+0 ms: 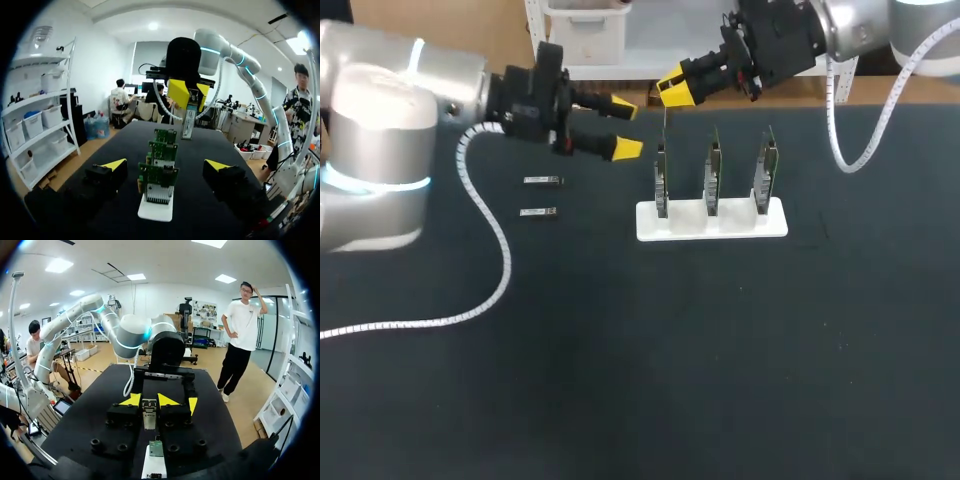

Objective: Pick up the optical module with the left hand, and insert it into the network port with the right hand.

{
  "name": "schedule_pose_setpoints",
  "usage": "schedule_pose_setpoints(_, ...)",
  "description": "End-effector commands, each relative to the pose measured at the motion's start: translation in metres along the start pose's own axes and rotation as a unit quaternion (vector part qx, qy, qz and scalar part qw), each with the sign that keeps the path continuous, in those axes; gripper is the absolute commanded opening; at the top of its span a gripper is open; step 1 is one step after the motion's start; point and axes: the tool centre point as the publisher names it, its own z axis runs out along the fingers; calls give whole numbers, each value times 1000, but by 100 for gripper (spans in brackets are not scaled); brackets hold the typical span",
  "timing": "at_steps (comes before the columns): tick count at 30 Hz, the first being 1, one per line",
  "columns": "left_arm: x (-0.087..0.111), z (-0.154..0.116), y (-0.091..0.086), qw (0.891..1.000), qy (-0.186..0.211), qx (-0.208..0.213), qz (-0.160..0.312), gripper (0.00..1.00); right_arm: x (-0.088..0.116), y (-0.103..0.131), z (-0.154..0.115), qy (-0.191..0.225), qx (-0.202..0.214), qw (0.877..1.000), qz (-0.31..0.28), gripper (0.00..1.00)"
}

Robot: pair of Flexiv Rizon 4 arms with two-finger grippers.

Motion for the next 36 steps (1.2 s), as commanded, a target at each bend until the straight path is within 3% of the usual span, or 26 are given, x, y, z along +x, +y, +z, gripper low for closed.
schedule_pose_setpoints(1,-3,-16,-8,999,41,-13,-1,100,0,0,0,0,0,1000,0,0)
schedule_pose_setpoints(12,2,-30,-3,998,63,-21,13,100,0,0,0,0,0,1000,0,0)
schedule_pose_setpoints(24,2,-32,-2,998,62,-18,14,100,1,0,3,-3,1,1000,0,0)
schedule_pose_setpoints(36,2,-32,-2,998,62,-18,14,100,27,0,16,9,-23,999,21,0)
